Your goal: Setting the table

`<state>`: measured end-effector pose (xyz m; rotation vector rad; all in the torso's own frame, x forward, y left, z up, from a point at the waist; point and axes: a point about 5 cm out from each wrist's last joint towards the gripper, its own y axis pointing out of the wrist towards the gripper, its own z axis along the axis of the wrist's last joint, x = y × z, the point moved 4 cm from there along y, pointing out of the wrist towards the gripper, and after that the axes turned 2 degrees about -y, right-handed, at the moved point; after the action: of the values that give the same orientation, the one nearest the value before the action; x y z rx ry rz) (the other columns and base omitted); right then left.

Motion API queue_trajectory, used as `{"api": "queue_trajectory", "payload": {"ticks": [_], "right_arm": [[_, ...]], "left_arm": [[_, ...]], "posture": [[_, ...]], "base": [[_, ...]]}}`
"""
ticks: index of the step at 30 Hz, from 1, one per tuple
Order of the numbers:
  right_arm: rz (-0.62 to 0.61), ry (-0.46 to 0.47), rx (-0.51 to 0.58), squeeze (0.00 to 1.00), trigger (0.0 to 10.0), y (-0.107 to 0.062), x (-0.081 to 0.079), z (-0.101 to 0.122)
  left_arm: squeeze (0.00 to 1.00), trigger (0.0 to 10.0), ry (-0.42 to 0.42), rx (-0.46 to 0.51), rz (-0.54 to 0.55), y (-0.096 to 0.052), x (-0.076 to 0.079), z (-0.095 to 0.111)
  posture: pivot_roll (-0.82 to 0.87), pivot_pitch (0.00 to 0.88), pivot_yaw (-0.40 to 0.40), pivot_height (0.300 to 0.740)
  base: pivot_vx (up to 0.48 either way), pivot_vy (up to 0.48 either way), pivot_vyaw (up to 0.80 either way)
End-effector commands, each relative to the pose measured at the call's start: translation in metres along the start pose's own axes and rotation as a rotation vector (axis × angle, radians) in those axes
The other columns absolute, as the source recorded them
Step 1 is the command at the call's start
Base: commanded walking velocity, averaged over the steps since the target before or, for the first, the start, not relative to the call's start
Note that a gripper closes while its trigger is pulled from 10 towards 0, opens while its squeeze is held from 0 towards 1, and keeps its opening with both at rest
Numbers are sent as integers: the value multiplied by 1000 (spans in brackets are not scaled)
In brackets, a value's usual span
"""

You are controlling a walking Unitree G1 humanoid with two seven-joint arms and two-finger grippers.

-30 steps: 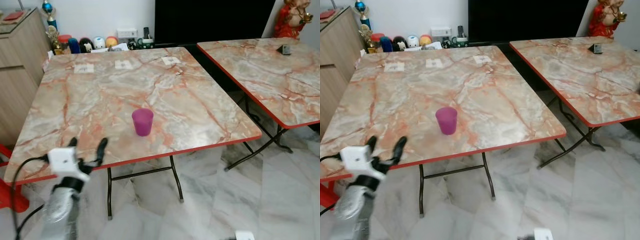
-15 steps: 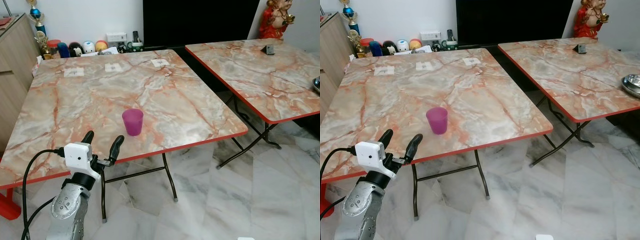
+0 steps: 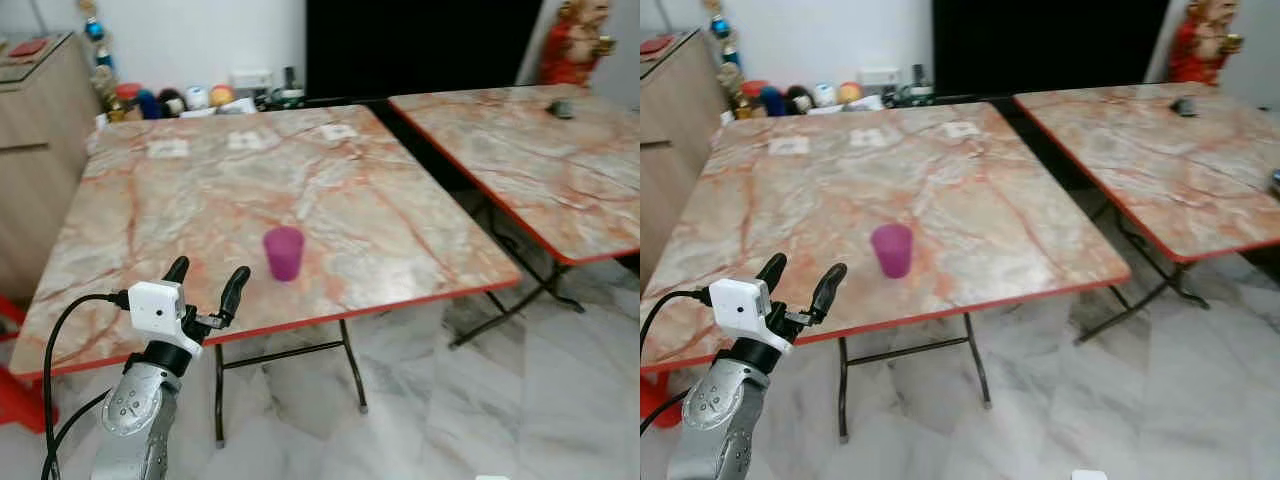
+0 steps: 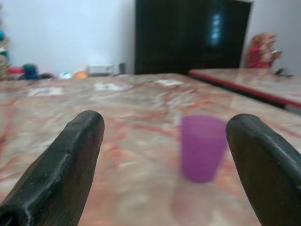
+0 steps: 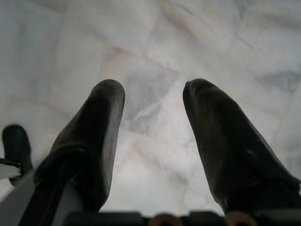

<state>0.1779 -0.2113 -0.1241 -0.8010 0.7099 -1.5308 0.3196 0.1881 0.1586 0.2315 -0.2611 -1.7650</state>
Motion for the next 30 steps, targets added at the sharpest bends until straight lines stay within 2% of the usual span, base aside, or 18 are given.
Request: {"api": "queue_trajectory", "payload": {"ticks": [1, 9, 19, 30], "right_arm": [[-7, 5, -9, 0, 10000, -1, 3, -4], [-6, 4, -9, 0, 10000, -1, 2, -3], [-13, 15, -5, 0, 10000, -1, 3, -3], [-10, 14, -9, 0, 10000, -1, 2, -4]], "left_arm": [[0, 10000, 9, 15, -23, 5, 7, 5], [0, 10000, 5, 15, -27, 5, 7, 6], [0, 10000, -2, -10, -36, 0, 8, 2], [0, 10000, -1, -16, -24, -2, 5, 3]], "posture": [[50, 33, -26, 740], [53, 33, -27, 740], [55, 35, -27, 740], [58, 38, -28, 740]], "base": [[337, 0, 0], [332, 0, 0], [0, 0, 0], [0, 0, -720]]}}
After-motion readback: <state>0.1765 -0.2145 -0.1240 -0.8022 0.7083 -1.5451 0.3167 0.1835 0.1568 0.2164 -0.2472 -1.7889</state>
